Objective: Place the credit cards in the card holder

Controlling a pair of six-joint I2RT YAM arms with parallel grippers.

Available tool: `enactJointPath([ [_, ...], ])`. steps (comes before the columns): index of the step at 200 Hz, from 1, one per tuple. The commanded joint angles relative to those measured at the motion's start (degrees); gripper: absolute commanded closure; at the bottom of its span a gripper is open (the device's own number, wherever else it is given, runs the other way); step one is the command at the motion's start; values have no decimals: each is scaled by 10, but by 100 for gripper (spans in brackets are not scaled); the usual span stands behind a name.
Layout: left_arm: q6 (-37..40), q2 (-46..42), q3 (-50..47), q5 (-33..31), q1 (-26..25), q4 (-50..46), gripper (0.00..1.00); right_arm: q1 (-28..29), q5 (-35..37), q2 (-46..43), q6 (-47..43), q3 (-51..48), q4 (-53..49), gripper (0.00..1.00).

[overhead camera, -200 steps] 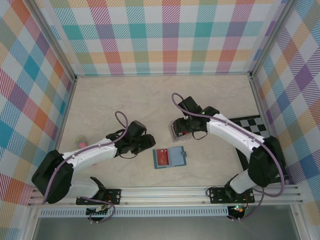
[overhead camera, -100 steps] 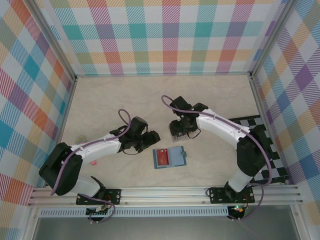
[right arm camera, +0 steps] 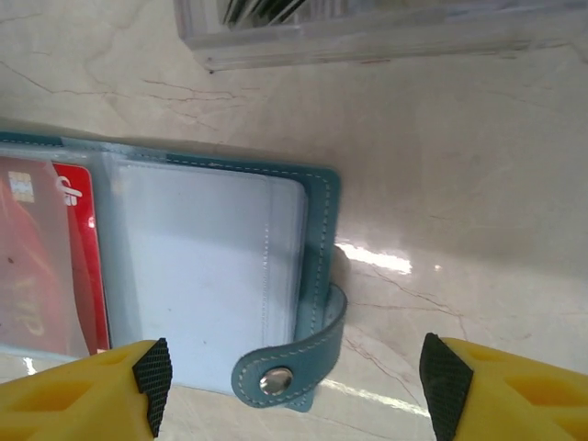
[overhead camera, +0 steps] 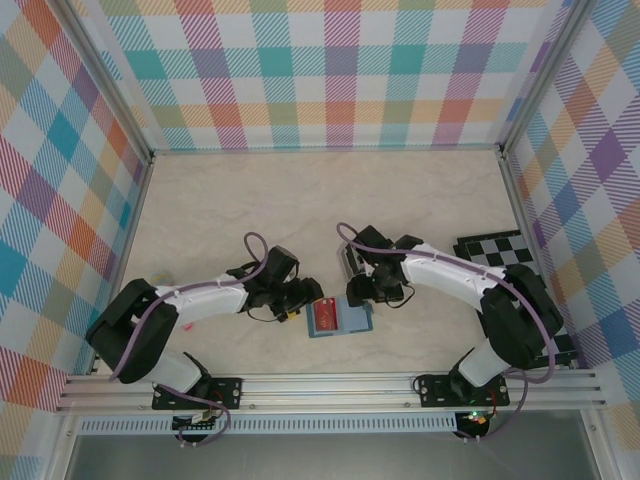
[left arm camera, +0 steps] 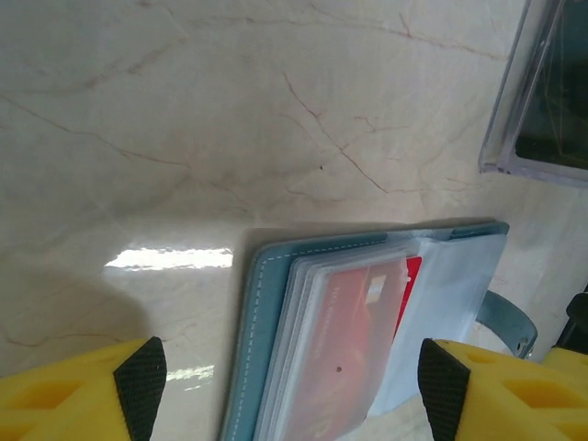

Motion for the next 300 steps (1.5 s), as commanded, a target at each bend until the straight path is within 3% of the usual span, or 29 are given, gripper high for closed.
enactJointPath([
  [1, -7, 25, 17, 19, -14, 26, 28, 3, -10, 17, 12, -9, 21, 27],
  [43, -13, 30, 22, 22, -23, 60, 37, 3, 0, 35, 19, -25, 30, 38],
  [81, -21, 11, 22, 29, -25, 88, 49, 3, 7, 35, 23, -33, 37, 59],
  [120, -33, 3, 20, 51, -26, 138, 52, 3, 11, 27, 32, -34, 42, 75],
  [150, -38, 6, 24, 59, -31, 153, 55, 4, 32, 11, 41, -31, 23, 74],
  [177, -12, -29, 22, 23, -32, 72, 54, 4, 65, -11, 74, -26, -29, 47],
  [192, -9, -57, 14, -16, -31, 46, 45, 6, 54, -35, 97, -47, -26, 41],
  [205, 5, -56, 29, -32, -29, 8, 44, 6, 34, -40, 114, -61, -18, 36],
  [253, 13, 11, 53, -10, -31, 7, 36, 7, 1, -20, 147, -89, 23, 39],
  [300, 14, 54, 67, 4, -34, 29, 34, 6, -5, -5, 151, -107, 62, 56],
])
